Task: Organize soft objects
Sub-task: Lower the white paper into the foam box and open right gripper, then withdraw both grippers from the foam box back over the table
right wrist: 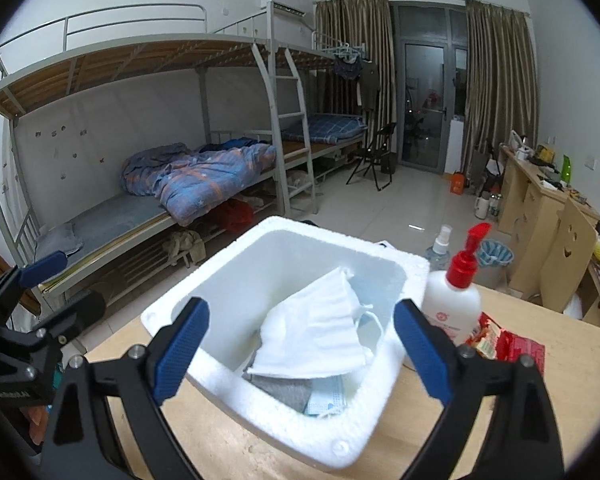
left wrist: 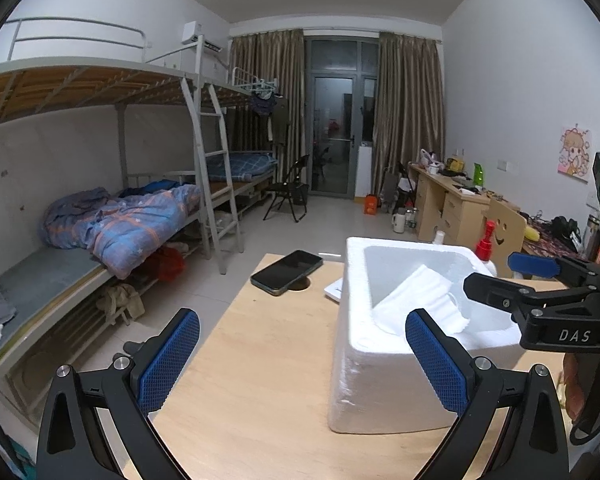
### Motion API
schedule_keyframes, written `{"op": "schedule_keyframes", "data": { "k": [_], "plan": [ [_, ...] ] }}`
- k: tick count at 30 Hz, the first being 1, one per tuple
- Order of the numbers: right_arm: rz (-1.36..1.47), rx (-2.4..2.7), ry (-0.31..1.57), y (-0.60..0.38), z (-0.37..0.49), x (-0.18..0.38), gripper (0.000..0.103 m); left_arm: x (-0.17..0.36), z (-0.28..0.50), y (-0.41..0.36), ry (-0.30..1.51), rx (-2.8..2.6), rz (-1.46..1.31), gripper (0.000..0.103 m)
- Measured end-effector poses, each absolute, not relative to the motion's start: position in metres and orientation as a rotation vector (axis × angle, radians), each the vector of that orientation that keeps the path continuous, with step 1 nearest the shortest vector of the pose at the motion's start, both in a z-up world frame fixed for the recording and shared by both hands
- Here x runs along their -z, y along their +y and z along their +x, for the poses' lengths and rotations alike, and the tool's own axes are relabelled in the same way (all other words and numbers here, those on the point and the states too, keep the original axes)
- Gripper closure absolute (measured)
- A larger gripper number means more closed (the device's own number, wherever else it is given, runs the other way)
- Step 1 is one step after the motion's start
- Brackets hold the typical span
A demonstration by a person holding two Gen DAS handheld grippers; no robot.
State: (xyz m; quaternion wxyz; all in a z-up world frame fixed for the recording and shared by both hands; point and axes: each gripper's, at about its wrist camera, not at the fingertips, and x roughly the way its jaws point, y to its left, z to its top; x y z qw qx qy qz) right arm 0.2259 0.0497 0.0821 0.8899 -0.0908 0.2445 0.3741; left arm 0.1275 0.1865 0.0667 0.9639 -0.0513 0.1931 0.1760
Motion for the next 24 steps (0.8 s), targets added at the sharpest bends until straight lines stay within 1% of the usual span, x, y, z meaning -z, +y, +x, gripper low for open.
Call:
{"op": "schedule_keyframes", "data": {
  "k": [7, 18, 24],
  "plan": [
    [-0.147, -0.743, 0.488, 0.025, 0.219, -0.087, 0.007, -0.071, 0.131, 0.169, 0.396, -0.324, -0.09, 0.0],
    [-0.056, -0.587, 0.443, -0.064, 0.195, -0.087, 0.007, -0.079, 0.133, 0.107, 0.365, -0.177, -0.077, 0.0],
    [-0.02, -0.448, 0.425, -0.119, 0.174, -0.084, 0.003, -0.079, 0.138, 0.068, 0.381, -0.077, -0.079, 0.0]
  ]
}}
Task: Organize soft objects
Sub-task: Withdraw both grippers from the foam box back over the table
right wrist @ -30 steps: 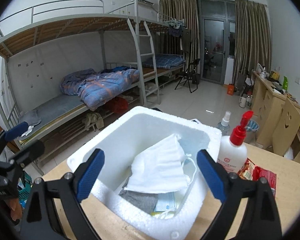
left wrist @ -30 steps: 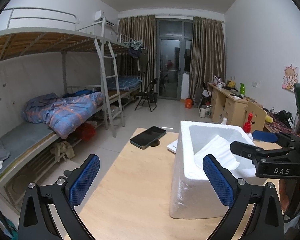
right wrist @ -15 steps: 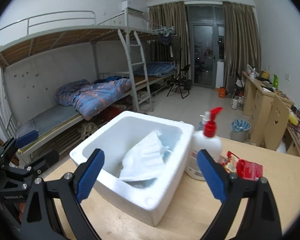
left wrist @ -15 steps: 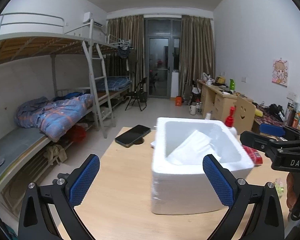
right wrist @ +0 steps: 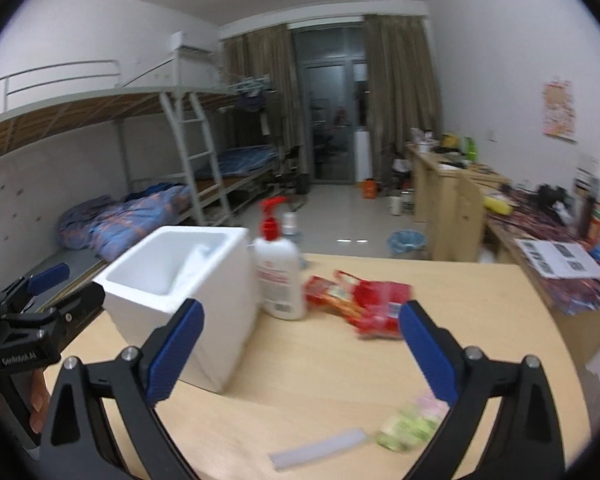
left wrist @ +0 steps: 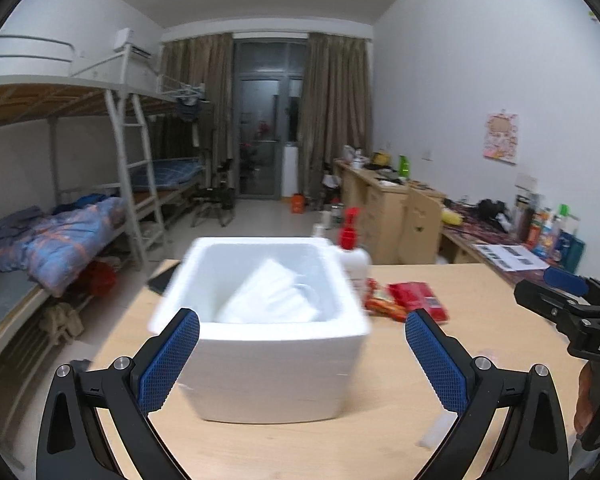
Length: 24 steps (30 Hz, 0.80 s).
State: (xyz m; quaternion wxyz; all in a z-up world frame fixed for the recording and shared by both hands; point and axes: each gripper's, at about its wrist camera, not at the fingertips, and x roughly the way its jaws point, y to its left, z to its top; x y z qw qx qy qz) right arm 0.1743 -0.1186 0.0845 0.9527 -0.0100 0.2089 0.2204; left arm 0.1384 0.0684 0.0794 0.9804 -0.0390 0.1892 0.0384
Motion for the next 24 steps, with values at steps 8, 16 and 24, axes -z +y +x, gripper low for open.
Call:
{"op": "schedule_keyframes", "data": {
  "k": [8, 16, 24],
  "plan": [
    [0.054, -0.326, 0.405, -0.171, 0.148, -0.082, 0.0, -0.079, 0.131, 0.025, 0.358, 0.04, -0.055, 0.0],
    [0.06, -0.301, 0.374, -0.185, 0.129, -0.079, 0.0, -0.081, 0.127, 0.002, 0.351, 0.081, -0.049, 0.0],
    [0.069, -0.285, 0.332, -0.187, 0.112, -0.065, 0.0, -0.064, 0.119, -0.003, 0.349, 0.087, -0.061, 0.0]
  ]
}}
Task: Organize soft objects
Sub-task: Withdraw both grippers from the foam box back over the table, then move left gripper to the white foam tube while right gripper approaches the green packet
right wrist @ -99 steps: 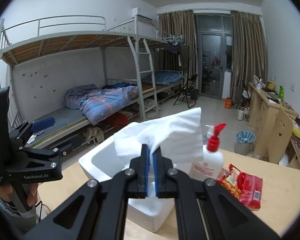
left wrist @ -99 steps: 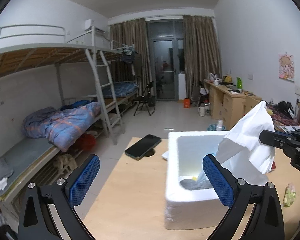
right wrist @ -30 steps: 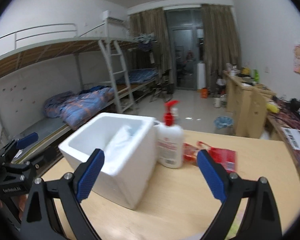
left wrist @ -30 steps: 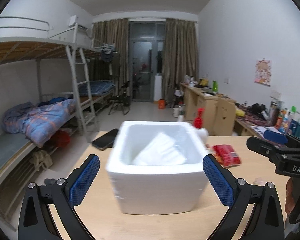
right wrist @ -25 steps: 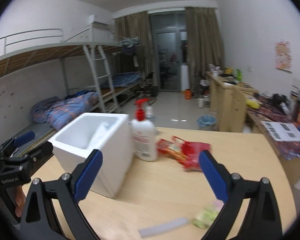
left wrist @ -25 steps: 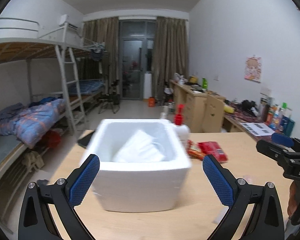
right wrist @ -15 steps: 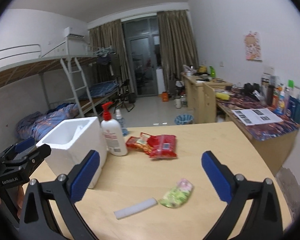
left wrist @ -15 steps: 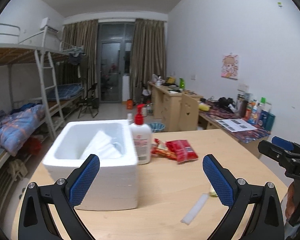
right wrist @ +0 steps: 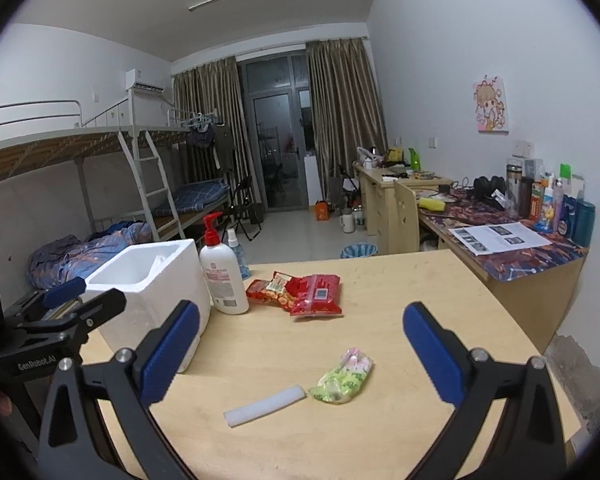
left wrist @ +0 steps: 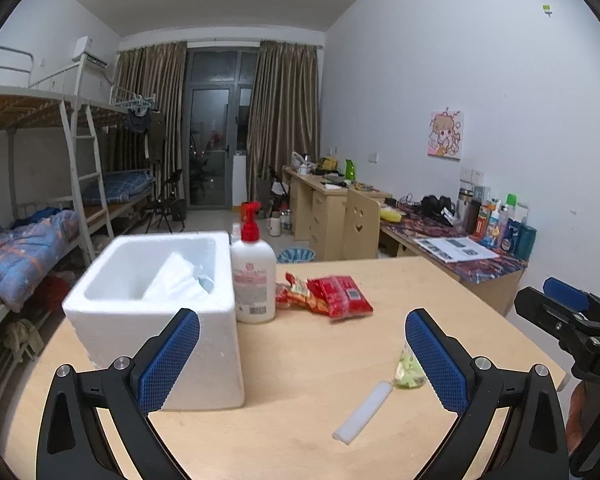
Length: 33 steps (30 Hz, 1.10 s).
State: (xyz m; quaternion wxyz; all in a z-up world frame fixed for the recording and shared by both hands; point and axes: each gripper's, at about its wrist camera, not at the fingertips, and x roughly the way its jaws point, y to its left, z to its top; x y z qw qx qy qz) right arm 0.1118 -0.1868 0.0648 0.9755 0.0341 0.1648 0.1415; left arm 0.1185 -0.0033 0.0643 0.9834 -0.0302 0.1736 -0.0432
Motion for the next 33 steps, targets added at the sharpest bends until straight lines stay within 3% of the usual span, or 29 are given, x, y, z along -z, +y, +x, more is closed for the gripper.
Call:
{"op": "schedule_keyframes", "data": {
  "k": [19, 33],
  "plan": [
    [0.11, -0.23, 0.416, -0.205, 0.097, 0.026, 0.0, 0.016, 0.111, -0.023, 0.382, 0.155, -0.018, 0.0],
    [0.106, -0.172, 0.467, -0.211, 0.101, 0.038, 0.0, 0.032, 0.125, -0.025, 0.455, 0.176, -0.014, 0.0]
  ]
}}
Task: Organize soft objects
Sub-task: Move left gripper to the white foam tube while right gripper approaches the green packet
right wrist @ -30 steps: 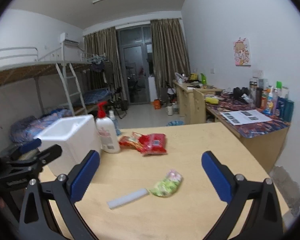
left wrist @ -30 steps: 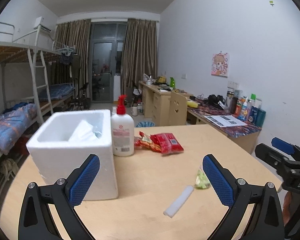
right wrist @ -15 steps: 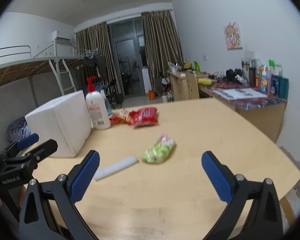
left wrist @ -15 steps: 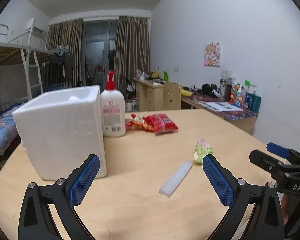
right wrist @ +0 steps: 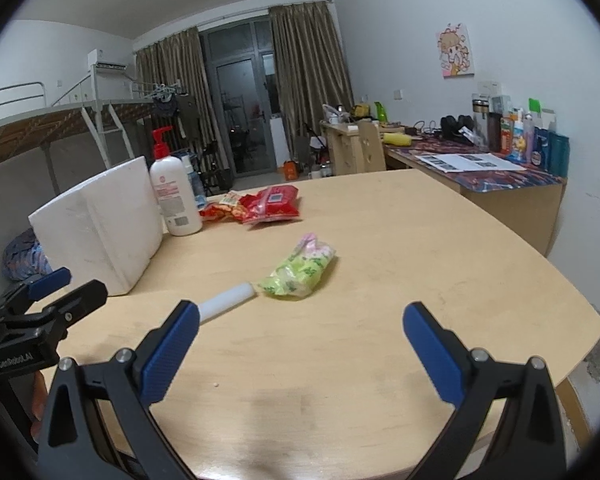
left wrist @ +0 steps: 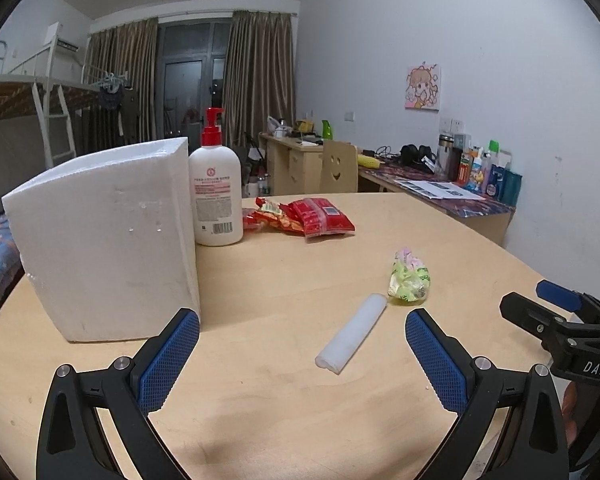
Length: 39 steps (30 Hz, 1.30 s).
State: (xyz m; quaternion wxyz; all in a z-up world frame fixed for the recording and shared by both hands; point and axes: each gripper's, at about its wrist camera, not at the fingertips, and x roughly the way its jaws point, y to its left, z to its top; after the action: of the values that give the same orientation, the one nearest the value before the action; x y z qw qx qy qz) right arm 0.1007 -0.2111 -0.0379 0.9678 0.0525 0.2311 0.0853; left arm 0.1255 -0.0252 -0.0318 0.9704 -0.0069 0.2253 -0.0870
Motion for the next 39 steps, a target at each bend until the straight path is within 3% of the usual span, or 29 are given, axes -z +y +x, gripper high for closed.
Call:
{"op": "schedule_keyframes", "data": {
  "k": [13, 33, 39],
  "plan": [
    [0.108, -0.145, 0.545, -0.217, 0.122, 0.045, 0.0, 0.035, 0.14, -0.027, 0.525, 0.187, 0.032, 0.0],
    [0.065, -0.253, 0.741, -0.199, 0.206, 0.054, 0.0, 0.077, 0.212, -0.054, 0.805, 0.245, 0.061, 0.0],
    [0.048, -0.244, 0.779, -0.197, 0.22, 0.055, 0.0, 0.083, 0.222, -0.054, 0.86, 0.259, 0.044, 0.014]
  ]
}}
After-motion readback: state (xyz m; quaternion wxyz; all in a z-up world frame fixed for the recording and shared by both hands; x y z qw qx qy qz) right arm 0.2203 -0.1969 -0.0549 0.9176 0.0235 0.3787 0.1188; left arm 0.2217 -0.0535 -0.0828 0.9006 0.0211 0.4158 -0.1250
